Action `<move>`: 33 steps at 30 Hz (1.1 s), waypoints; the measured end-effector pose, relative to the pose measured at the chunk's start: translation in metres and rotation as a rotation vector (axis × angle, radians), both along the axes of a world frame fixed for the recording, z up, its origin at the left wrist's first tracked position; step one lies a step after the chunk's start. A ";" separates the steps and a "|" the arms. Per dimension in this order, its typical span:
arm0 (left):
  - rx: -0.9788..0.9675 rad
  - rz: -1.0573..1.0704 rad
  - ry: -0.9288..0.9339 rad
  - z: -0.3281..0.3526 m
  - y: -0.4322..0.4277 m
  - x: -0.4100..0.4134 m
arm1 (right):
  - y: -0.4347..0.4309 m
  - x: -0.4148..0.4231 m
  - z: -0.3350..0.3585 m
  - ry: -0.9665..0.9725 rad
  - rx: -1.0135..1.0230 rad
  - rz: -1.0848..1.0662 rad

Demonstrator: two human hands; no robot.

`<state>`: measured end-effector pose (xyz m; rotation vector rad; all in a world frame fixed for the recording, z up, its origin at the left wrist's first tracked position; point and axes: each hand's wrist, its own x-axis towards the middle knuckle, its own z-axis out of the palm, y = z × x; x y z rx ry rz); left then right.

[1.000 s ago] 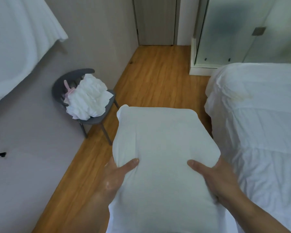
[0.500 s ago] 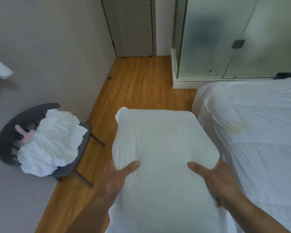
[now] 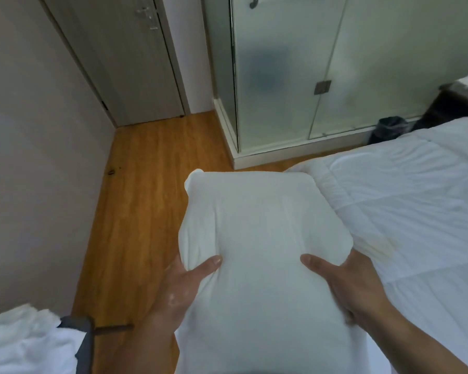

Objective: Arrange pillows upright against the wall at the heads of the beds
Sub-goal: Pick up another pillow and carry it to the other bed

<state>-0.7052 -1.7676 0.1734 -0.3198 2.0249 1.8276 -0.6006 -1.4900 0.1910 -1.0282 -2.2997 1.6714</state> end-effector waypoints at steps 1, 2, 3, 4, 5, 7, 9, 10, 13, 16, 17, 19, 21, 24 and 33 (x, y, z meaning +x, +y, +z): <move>0.011 -0.016 0.002 0.003 0.007 -0.021 | 0.004 -0.019 -0.001 -0.002 0.002 -0.016; 0.015 -0.041 -0.001 0.001 0.012 -0.045 | 0.009 -0.038 -0.002 -0.002 -0.001 -0.029; 0.012 -0.051 0.003 0.000 0.019 -0.067 | 0.016 -0.057 -0.005 -0.007 -0.004 -0.041; 0.006 -0.067 0.003 -0.001 0.027 -0.090 | 0.022 -0.076 -0.008 -0.003 -0.011 -0.050; 0.005 -0.072 0.009 -0.003 0.036 -0.113 | 0.030 -0.096 -0.012 0.003 -0.011 -0.058; -0.007 -0.089 0.024 -0.007 0.055 -0.162 | 0.048 -0.139 -0.021 0.000 -0.003 -0.067; -0.037 -0.091 0.041 -0.011 0.076 -0.213 | 0.069 -0.188 -0.022 0.009 -0.025 -0.069; -0.046 -0.089 0.037 -0.010 0.087 -0.237 | 0.081 -0.212 -0.017 0.017 -0.040 -0.065; -0.057 -0.082 0.054 -0.009 0.117 -0.301 | 0.114 -0.278 -0.003 0.003 -0.073 -0.033; -0.057 -0.100 0.034 -0.002 0.148 -0.359 | 0.142 -0.328 0.005 -0.017 -0.079 -0.051; -0.052 -0.117 0.033 -0.001 0.158 -0.377 | 0.151 -0.343 0.007 -0.019 -0.084 -0.062; -0.034 -0.151 0.018 -0.001 0.179 -0.414 | 0.167 -0.371 0.008 -0.020 -0.087 -0.089; -0.024 -0.181 0.000 -0.001 0.198 -0.448 | 0.180 -0.399 0.008 -0.022 -0.085 -0.127; 0.010 -0.242 0.007 0.001 0.227 -0.502 | 0.196 -0.441 0.006 -0.016 -0.088 -0.190; 0.036 -0.473 0.042 -0.001 0.312 -0.700 | 0.229 -0.584 0.006 -0.022 -0.044 -0.452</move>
